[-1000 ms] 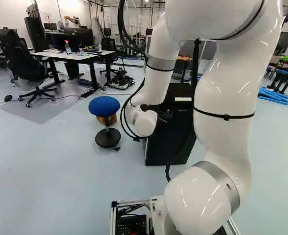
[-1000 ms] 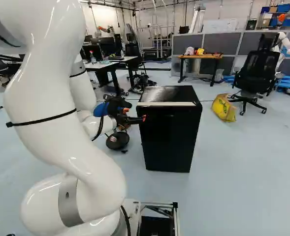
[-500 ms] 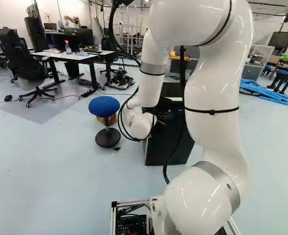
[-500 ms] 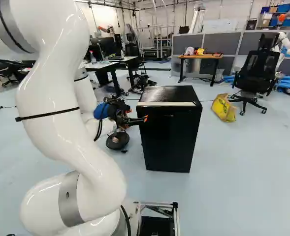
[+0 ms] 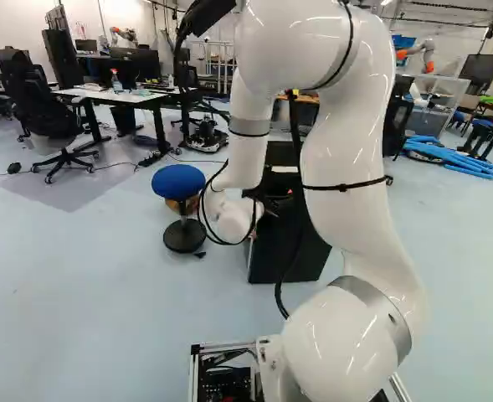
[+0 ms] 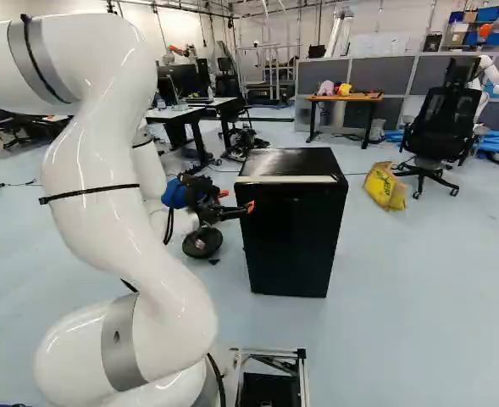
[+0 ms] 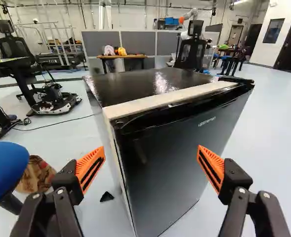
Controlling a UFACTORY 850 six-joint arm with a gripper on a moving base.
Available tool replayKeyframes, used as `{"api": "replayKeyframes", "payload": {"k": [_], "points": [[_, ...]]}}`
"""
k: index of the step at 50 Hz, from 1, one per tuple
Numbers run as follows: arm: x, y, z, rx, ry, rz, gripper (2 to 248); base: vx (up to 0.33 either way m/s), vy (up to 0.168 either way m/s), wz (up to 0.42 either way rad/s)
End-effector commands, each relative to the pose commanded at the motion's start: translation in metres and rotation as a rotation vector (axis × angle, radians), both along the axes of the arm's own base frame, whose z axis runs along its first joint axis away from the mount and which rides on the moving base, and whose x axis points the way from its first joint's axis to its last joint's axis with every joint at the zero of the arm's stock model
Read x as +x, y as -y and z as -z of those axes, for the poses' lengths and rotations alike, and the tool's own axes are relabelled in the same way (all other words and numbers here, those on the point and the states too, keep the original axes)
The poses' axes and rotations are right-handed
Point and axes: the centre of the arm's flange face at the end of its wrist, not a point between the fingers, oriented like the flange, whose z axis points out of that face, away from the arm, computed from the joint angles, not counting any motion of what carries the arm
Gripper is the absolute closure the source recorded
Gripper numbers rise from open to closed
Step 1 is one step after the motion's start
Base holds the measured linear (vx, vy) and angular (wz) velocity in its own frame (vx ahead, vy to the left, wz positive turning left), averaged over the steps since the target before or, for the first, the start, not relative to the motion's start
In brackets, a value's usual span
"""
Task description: Grab a drink from the fridge
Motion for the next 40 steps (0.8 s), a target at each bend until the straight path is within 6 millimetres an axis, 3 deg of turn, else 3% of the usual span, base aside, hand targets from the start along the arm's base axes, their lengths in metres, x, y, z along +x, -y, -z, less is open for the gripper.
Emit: {"api": "replayKeyframes", "payload": {"k": [40], "points": [[0.024, -0.018, 0.002, 0.004, 0.042, 0.005, 3, 0.000, 0.000, 0.000]]}}
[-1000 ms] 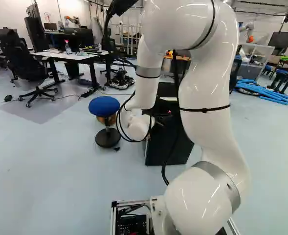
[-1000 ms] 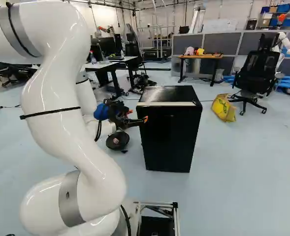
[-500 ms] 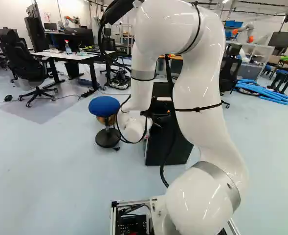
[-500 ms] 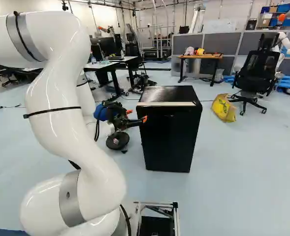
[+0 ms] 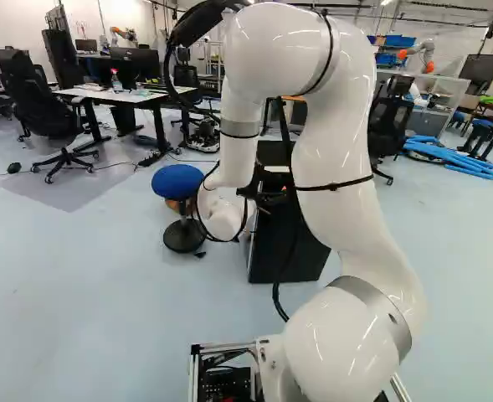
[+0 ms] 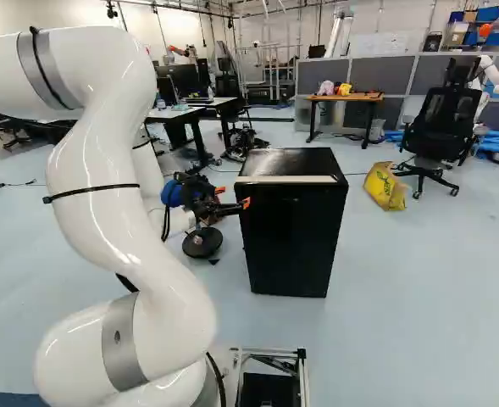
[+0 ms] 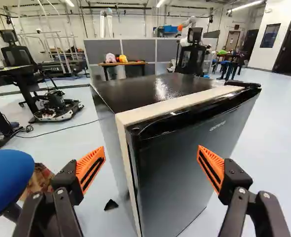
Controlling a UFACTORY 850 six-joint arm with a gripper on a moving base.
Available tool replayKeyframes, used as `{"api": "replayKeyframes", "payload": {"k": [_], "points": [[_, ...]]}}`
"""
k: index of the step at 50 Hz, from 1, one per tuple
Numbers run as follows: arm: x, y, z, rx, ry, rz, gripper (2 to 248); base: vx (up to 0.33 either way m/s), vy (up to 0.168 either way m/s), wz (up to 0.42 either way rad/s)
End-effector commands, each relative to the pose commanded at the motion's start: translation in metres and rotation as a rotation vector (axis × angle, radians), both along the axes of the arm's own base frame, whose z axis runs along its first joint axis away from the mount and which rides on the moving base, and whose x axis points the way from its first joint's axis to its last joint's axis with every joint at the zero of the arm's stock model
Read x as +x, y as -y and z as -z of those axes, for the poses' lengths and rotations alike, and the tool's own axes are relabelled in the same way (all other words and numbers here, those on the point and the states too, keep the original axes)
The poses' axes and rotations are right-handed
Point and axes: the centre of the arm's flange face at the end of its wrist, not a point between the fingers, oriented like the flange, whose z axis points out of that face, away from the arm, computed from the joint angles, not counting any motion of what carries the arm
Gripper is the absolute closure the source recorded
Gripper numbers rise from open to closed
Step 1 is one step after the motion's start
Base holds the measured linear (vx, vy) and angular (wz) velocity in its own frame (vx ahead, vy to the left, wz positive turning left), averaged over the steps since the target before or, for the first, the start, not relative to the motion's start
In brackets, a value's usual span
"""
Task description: Grab a drink from the fridge
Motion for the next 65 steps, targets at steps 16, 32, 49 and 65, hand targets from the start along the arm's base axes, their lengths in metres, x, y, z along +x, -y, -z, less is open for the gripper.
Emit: {"api": "replayKeyframes", "payload": {"k": [16, 32, 49, 65], "points": [[0.013, 0.000, 0.002, 0.007, 0.015, 0.032, 3, 0.000, 0.000, 0.000], [0.021, 0.000, 0.003, 0.013, 0.023, 0.061, 3, 0.000, 0.000, 0.000], [0.026, 0.001, 0.004, 0.017, 0.030, 0.091, 3, 0.000, 0.000, 0.000], [0.025, 0.003, 0.004, 0.018, 0.030, 0.116, 3, 0.000, 0.000, 0.000]]}}
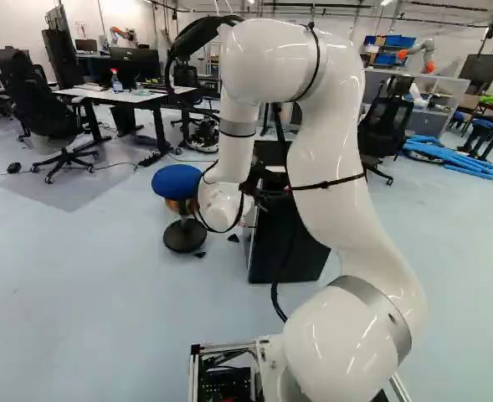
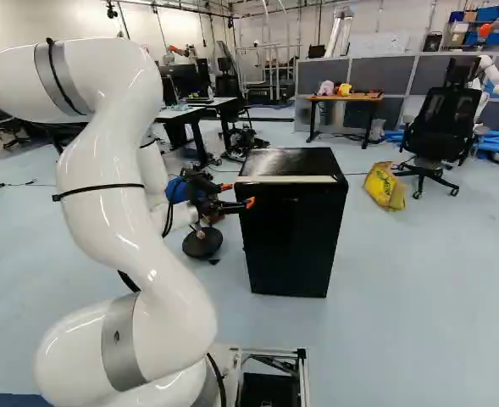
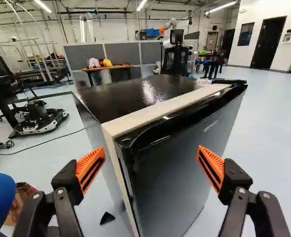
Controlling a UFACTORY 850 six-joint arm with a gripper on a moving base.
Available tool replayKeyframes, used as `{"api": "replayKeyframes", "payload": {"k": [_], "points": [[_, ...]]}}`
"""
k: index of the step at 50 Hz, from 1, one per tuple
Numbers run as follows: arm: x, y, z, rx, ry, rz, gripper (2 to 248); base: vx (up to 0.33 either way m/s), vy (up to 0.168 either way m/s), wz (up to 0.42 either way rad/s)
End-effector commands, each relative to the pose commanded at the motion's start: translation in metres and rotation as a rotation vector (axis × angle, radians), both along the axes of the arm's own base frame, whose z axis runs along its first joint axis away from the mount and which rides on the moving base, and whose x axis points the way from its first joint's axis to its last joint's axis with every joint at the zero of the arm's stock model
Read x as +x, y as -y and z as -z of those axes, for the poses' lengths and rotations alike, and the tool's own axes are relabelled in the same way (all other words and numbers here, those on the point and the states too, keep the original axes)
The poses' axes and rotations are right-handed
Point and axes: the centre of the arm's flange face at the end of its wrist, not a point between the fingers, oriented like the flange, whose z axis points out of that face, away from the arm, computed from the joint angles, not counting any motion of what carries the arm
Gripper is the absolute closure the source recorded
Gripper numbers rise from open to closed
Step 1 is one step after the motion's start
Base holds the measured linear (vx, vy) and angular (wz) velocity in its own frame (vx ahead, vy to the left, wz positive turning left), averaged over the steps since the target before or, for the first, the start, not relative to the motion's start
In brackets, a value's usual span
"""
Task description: Grab a drink from the fridge
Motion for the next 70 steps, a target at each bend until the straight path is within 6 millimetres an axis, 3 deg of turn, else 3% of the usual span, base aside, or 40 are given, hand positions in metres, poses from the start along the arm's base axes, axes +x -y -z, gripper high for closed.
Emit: {"api": "replayKeyframes", "payload": {"k": [70], "points": [[-0.014, 0.005, 0.000, 0.004, -0.009, 0.111, 3, 0.000, 0.000, -0.001]]}}
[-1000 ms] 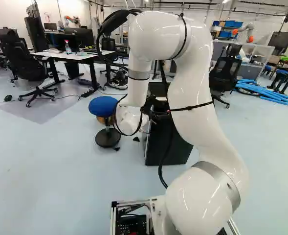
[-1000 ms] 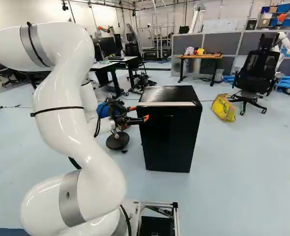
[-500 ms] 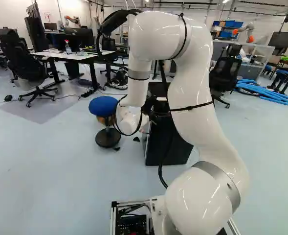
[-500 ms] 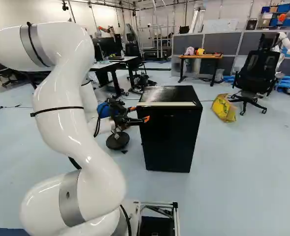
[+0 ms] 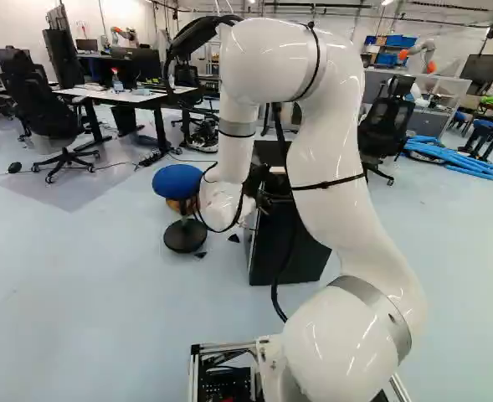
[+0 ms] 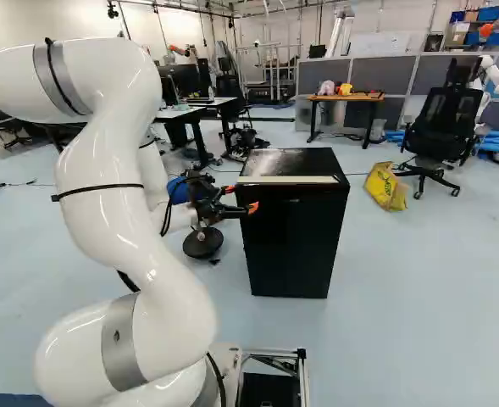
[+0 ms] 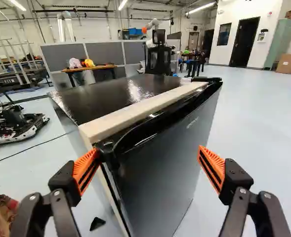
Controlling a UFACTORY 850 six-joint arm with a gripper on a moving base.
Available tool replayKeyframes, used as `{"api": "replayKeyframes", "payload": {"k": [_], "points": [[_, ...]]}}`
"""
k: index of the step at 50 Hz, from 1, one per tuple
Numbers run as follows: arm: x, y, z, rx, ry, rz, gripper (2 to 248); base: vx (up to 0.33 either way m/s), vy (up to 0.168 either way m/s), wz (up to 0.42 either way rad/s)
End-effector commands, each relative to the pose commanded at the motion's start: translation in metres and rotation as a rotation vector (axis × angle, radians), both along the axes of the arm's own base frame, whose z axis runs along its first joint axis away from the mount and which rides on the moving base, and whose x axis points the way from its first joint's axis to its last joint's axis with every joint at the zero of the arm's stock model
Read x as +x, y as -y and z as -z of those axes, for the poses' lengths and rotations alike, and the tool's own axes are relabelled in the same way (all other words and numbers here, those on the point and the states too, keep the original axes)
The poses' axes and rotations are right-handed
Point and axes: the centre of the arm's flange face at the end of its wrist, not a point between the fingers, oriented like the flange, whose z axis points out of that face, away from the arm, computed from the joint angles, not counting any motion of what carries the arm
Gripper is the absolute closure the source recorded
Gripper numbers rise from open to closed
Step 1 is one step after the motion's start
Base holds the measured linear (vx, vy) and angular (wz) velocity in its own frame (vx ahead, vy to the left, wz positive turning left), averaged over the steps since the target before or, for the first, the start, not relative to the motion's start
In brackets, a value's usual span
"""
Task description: Grab a drink from the fridge
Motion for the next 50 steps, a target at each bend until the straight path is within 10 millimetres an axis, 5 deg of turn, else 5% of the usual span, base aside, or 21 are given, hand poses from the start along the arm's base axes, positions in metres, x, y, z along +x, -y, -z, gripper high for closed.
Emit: {"api": "replayKeyframes", "payload": {"k": [23, 50], "points": [[-0.041, -0.012, -0.002, -0.018, -0.039, -0.033, 3, 0.000, 0.000, 0.000], [-0.043, -0.010, -0.002, -0.018, -0.034, 0.020, 3, 0.000, 0.000, 0.000]]}}
